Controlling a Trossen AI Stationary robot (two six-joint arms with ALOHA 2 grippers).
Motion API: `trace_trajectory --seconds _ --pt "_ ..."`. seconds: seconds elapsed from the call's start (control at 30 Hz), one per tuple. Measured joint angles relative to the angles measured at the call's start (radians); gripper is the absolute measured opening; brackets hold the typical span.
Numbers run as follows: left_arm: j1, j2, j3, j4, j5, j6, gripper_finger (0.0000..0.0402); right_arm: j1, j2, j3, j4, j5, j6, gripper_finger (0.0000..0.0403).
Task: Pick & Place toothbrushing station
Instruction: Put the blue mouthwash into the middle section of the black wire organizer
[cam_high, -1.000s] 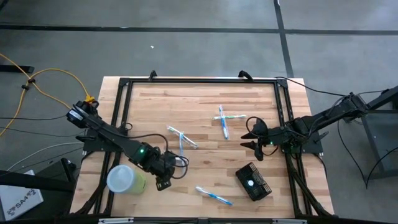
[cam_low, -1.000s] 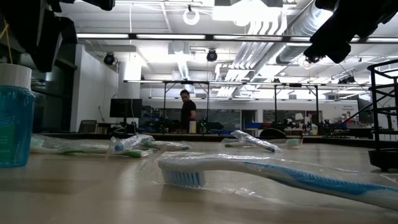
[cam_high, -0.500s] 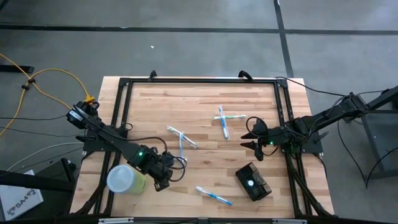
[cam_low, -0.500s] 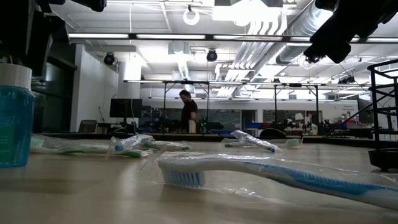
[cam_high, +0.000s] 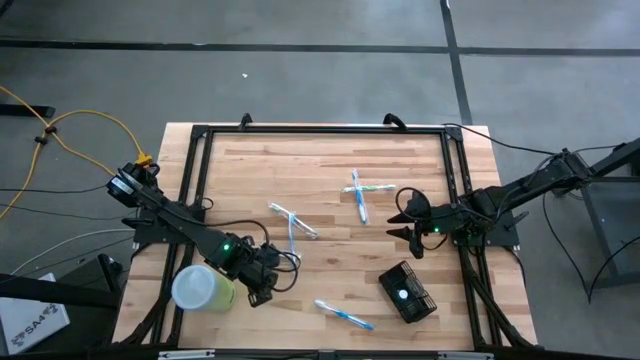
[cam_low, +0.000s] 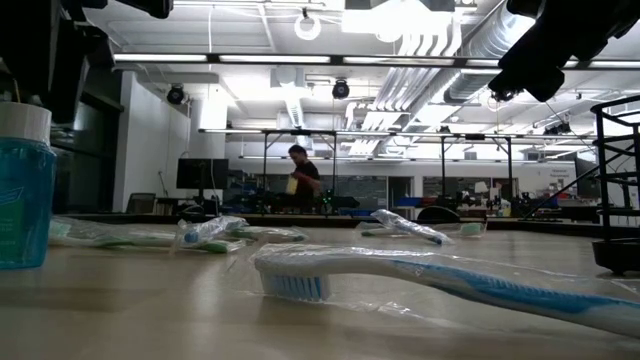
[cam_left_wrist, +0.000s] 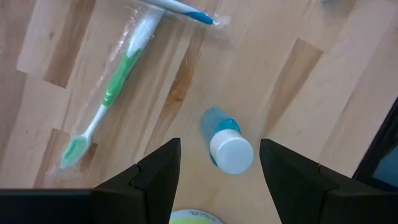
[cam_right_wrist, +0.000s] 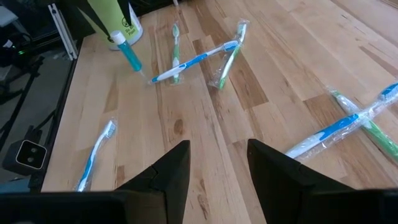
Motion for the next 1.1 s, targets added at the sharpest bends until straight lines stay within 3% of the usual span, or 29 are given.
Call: trace_trajectory --seconds 0.37,1.1 --pt "0.0 0.004 0.0 0.008 0.016 0.001 0.0214 0.0 0.0 0.0 0.0 0.0 0.0 0.0152" --pt "0.004 0.187 0.0 0.008 0.038 0.095 0.0214 0.0 0.0 0.0 0.008 -0.001 0.015 0.0152"
